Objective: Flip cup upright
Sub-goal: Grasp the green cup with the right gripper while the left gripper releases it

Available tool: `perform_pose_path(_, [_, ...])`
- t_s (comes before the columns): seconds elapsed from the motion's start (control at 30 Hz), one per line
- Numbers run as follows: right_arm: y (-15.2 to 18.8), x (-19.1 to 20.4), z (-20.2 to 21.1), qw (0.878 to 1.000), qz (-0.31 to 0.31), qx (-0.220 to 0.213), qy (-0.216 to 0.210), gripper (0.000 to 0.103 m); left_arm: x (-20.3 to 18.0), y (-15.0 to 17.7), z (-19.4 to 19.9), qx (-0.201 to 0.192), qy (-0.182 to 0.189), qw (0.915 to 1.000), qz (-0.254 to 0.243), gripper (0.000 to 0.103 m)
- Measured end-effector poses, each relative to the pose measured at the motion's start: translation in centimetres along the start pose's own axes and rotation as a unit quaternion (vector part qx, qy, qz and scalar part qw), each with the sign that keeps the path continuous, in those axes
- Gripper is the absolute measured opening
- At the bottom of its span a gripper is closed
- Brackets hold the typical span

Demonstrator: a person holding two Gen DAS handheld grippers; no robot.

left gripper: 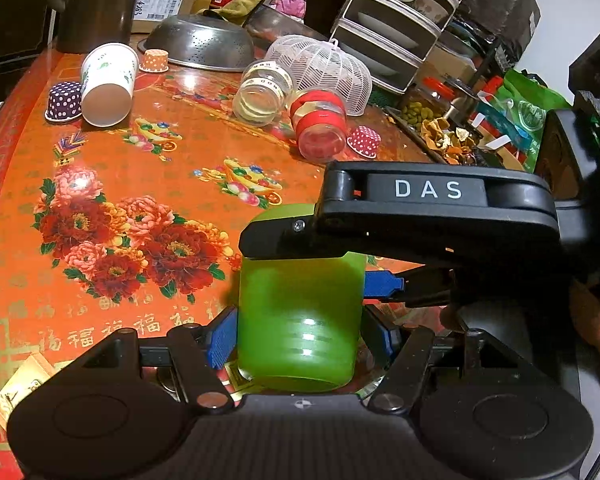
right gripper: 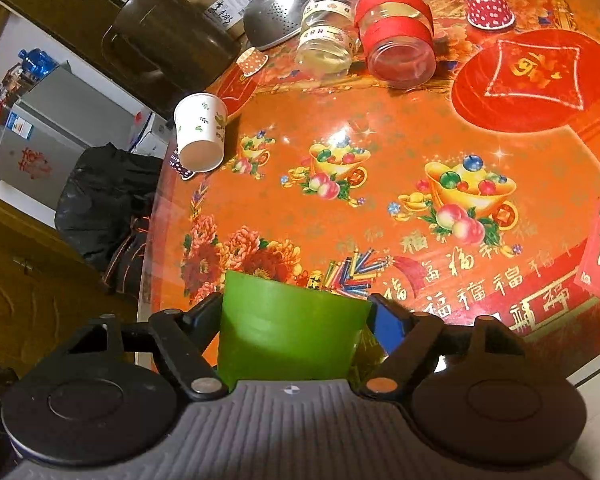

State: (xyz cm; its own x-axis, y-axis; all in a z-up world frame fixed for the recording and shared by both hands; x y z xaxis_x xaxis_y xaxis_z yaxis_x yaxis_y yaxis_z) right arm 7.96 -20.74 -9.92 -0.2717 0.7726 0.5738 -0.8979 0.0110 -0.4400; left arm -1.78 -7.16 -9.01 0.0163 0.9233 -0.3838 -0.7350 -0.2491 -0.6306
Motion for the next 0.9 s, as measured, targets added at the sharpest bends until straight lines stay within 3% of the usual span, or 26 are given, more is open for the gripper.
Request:
perform_pose_path(0.17, [-0.4,0.4,-0.1,1.0,0.008,0.005,-0.008,0.077,-0.1,0.4,0.5,-0.003,0.001,0.9995,-0.032,0.07])
perform_pose_path(0.27, [-0.2,0.7,-0.4,1.0,0.017,0.006,0.004,0.077,0.6,1.5,1.4,0.003,0.013,0.9993,-0.036,0.084])
perform_pose_path(0.33, [-0.3,0.8,-0.6,1.0,0.016,0.007,0.002,0.077,1.1,2.3,2.8,-0.006,-0.001,0.9986,-0.052,0.084])
perform_pose_path(0.57, [-0.2,1.7,-1.1,0.999,0.042,-0.004,0.001,0.077,5.8,2.5,8.2,-0.09,0.004,0.9959,-0.014,0.084])
perform_pose_path(0.63, [0.3,2.4,-0.5,0.997,0.069,-0.035,0.007,0.077,7.2,2.3,9.2,-0.113,0.011,0.9935,0.005,0.084])
perform_pose_path(0.73, [2.0,4.0,1.4,0.984,0.133,-0.121,0.014,0.077,8.1,2.0,10.4,-0.148,0.016,0.9888,0.013,0.084])
perform_pose_path(0.8, [3.6,4.9,2.7,0.964,0.182,-0.193,0.022,0.076,8.4,1.8,10.7,-0.168,0.016,0.9856,0.013,0.084])
perform_pose_path(0.9, [5.9,6.3,3.6,0.921,0.25,-0.292,0.061,0.076,8.7,1.2,11.0,-0.186,0.022,0.9823,0.017,0.084])
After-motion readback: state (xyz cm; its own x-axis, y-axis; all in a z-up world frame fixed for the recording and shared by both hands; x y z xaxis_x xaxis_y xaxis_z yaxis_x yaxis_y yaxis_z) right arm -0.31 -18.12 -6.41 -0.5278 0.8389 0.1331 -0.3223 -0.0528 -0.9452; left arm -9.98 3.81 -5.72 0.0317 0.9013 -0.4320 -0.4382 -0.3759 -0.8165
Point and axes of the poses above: each gripper's, at about its wrist camera, not at the fingertips, and z roughly against the way its jaws point, x to its left, y to its underside, the point moved 1 cm from there along -z, roughly the way its jaws point, and after that the axes turned 1 degree about -x, right-handed, at the moved point
